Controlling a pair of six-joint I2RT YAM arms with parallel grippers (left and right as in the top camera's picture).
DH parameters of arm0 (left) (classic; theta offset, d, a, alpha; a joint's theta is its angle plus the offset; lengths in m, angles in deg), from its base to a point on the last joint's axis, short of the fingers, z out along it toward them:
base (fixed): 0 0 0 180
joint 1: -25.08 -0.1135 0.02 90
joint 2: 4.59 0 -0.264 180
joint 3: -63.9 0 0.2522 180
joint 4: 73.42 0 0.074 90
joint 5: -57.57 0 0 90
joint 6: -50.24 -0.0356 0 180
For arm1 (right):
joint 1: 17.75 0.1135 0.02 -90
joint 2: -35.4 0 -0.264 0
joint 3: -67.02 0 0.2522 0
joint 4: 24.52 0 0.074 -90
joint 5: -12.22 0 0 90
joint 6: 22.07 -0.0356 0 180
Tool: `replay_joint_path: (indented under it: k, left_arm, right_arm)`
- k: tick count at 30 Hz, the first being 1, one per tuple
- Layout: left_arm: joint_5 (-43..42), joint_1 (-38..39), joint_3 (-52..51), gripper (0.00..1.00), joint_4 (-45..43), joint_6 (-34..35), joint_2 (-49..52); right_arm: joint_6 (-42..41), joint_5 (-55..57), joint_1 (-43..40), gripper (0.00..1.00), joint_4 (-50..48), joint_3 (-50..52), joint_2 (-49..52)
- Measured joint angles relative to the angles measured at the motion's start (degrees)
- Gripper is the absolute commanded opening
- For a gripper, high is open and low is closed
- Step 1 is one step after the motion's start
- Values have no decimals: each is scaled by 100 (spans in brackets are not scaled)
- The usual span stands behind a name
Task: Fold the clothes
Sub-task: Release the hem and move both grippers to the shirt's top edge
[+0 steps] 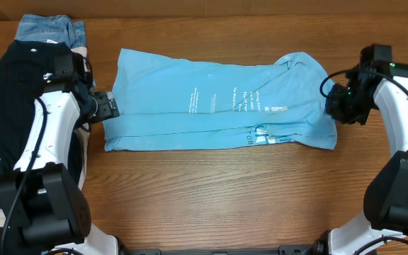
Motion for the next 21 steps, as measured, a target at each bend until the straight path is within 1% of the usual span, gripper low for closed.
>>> replay_joint_path:
  k: [1, 3, 5, 9, 13, 17, 21]
  left_arm:
    - [-111, 0, 170, 89, 48, -46, 2]
    - [-295, 0, 490, 88, 92, -61, 7]
    - [-505, 4, 863, 88, 109, -76, 7]
    - [-859, 131, 1788, 88, 136, -129, 37]
    - [-1008, 463, 2879, 88, 291, -249, 334]
    - [-1104, 743, 3753, 87, 385, -302, 1008]
    - [-1150, 868, 4092, 85, 295, -345, 1880]
  right_arm:
    - [-17, -26, 0, 56, 61, -214, 0]
    - [44, -35, 4, 68, 114, -564, 0]
    - [50, -46, 26, 73, 160, -964, 0]
    - [111, -52, 144, 76, 24, -1473, 0]
    - [170, -50, 289, 78, -433, -1547, 2]
    - [310, -52, 389, 81, -817, -1561, 74]
    - [470, -26, 468, 81, -955, -1572, 310]
